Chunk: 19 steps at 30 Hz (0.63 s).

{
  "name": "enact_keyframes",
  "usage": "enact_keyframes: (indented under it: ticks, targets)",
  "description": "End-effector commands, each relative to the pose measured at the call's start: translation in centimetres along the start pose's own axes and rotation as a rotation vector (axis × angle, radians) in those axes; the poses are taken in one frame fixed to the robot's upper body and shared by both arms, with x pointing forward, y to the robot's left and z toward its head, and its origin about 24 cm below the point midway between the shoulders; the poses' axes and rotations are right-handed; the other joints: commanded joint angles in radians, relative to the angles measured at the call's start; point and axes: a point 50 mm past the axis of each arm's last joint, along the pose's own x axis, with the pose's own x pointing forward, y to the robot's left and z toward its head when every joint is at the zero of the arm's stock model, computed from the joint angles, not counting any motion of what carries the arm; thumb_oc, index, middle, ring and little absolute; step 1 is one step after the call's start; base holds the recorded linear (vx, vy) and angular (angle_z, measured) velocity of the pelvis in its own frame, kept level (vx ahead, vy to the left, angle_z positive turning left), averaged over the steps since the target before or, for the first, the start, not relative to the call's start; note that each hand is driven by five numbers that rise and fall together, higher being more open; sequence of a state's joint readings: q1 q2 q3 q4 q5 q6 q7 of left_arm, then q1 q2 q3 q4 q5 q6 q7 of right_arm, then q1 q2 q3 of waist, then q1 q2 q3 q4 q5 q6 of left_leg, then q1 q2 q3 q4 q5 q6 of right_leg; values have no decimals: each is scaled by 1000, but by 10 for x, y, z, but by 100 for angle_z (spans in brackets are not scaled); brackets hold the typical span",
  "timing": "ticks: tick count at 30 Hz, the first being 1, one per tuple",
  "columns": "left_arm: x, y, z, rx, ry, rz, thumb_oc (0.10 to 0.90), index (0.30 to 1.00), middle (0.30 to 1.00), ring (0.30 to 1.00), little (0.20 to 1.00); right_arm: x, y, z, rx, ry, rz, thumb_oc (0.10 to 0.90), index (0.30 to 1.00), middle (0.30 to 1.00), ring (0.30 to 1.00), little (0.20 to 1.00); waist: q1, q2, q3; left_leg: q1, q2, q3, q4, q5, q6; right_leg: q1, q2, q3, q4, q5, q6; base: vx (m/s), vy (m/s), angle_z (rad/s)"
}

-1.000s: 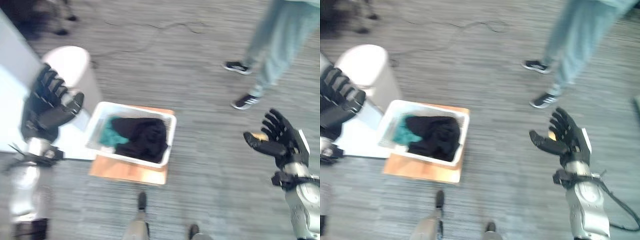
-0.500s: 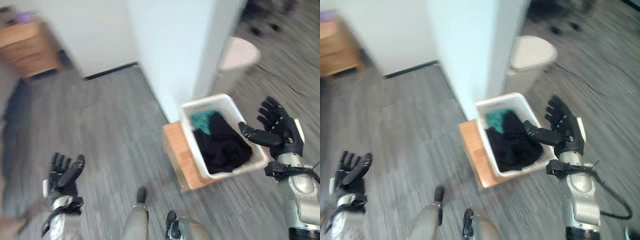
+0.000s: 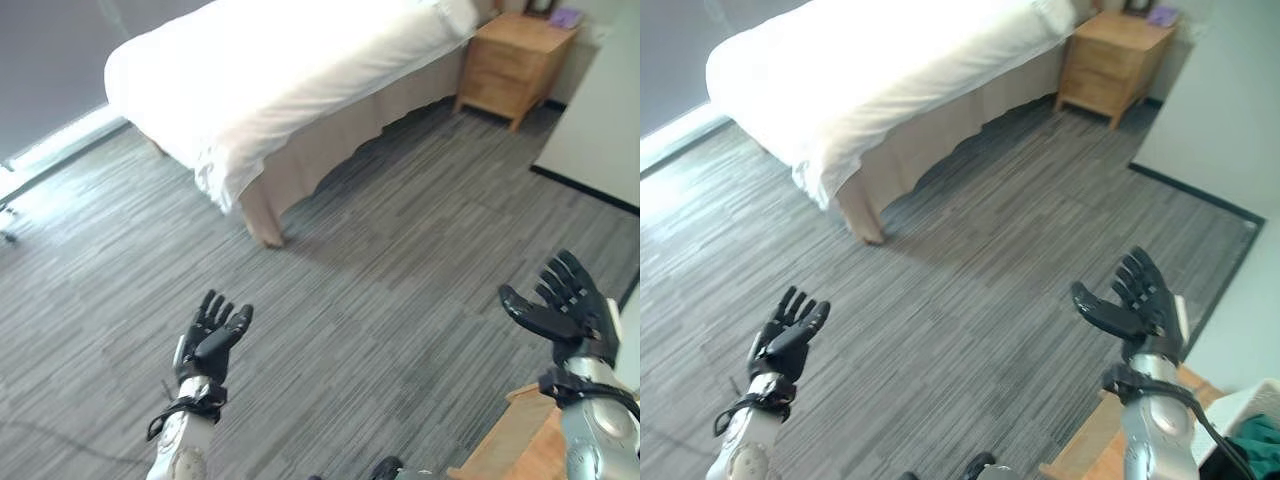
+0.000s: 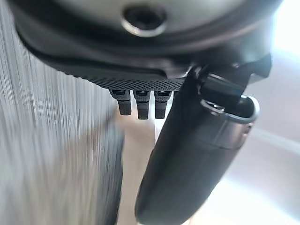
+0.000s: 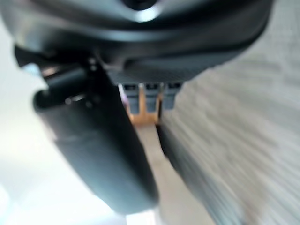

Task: Pick up bed clothes into laundry basket.

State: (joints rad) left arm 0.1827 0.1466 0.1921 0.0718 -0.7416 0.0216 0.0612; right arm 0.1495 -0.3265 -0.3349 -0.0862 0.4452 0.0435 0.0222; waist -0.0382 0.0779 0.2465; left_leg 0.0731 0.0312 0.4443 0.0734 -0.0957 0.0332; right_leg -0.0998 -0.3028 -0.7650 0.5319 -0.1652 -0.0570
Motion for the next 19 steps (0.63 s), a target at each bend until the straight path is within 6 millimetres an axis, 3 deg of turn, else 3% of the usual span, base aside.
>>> enact_keyframes:
  ticks: [1, 2, 3, 4, 5, 6, 8, 9, 11, 12, 16, 19]
  targets:
    - [7, -14, 81, 137, -347, -101, 800, 900, 900, 900, 900, 0, 9, 18, 54, -137, 41, 800, 900, 900, 900, 900, -50, -46, -17, 30, 56, -119, -49, -51, -50, -47, 32, 466, -252, 138, 231, -37, -6, 152]
    - [10, -12, 76, 141, -330, -83, 800, 900, 900, 900, 900, -4, 8, 5, 99, -90, 25, 800, 900, 900, 900, 900, -69, -33, -38, 17, 49, -228, -63, -33, -53, -29, 138, 681, -301, 69, 224, 161, 5, 186]
    - [10, -12, 78, 174, -345, -73, 800, 900, 900, 900, 900, -7, 13, -5, 158, -70, 11, 800, 900, 900, 900, 900, -67, -31, -46, 7, 22, -319, -65, -28, -47, 8, 197, 837, -341, 42, 204, 147, 0, 215]
    - [10, -12, 78, 175, -346, -72, 800, 900, 900, 900, 900, -6, 13, -5, 160, -71, 12, 800, 900, 900, 900, 900, -68, -32, -45, 4, 22, -319, -64, -23, -48, 8, 198, 836, -345, 48, 203, 157, 43, 271]
    - [8, -8, 76, 242, -346, -47, 800, 900, 900, 900, 900, -4, 20, -8, 175, -66, 24, 800, 900, 900, 900, 900, -42, -43, -46, -8, -5, -383, -64, -20, -43, 1, 232, 887, -422, 70, 172, 36, -8, 187]
    - [8, -8, 76, 245, -347, -45, 800, 900, 900, 900, 900, -4, 20, -9, 176, -66, 24, 800, 900, 900, 900, 900, -45, -43, -47, -9, -5, -386, -63, -21, -43, 6, 231, 884, -429, 72, 172, 26, -70, 151]
    - [-3, 2, 51, 238, -271, 24, 800, 900, 900, 900, 900, -3, 51, -20, 265, -28, 102, 800, 900, 900, 900, 900, 35, -62, -68, -28, -17, -432, -66, 9, -50, 73, 194, 768, -505, 112, 179, -38, -143, 97]
    - [-3, 2, 50, 238, -270, 26, 800, 900, 900, 900, 900, -3, 51, -20, 264, -28, 102, 800, 900, 900, 900, 900, 34, -61, -69, -28, -17, -433, -67, 10, -50, 76, 194, 767, -511, 115, 180, -27, -110, 75]
    - [-17, 15, 17, 257, -133, 60, 800, 900, 900, 900, 900, -2, 55, -28, 267, 7, 106, 800, 900, 900, 900, 900, 82, -69, -88, -36, -16, -460, -81, 31, -60, 122, 199, 731, -571, 117, 171, -25, -82, 32]
    - [-17, 15, 17, 258, -132, 61, 800, 900, 900, 900, 900, -3, 55, -28, 267, 8, 106, 800, 900, 900, 900, 900, 79, -69, -89, -36, -16, -463, -81, 31, -61, 124, 198, 728, -574, 117, 170, -9, -76, 26]
    - [-27, 17, -17, 163, -4, 99, 800, 900, 900, 900, 900, -15, 56, -46, 205, 96, 117, 800, 900, 900, 900, 900, 104, -78, -102, -42, -16, -534, -96, 57, -70, 151, 200, 662, -556, 94, 159, -9, -72, 60]
    - [-31, 20, -18, 159, -12, 144, 800, 900, 900, 900, 900, -27, 52, -57, 149, 159, 121, 800, 900, 900, 900, 900, 108, -85, -112, -44, -18, -578, -99, 62, -74, 173, 204, 621, -561, 83, 153, -1, -75, 76]
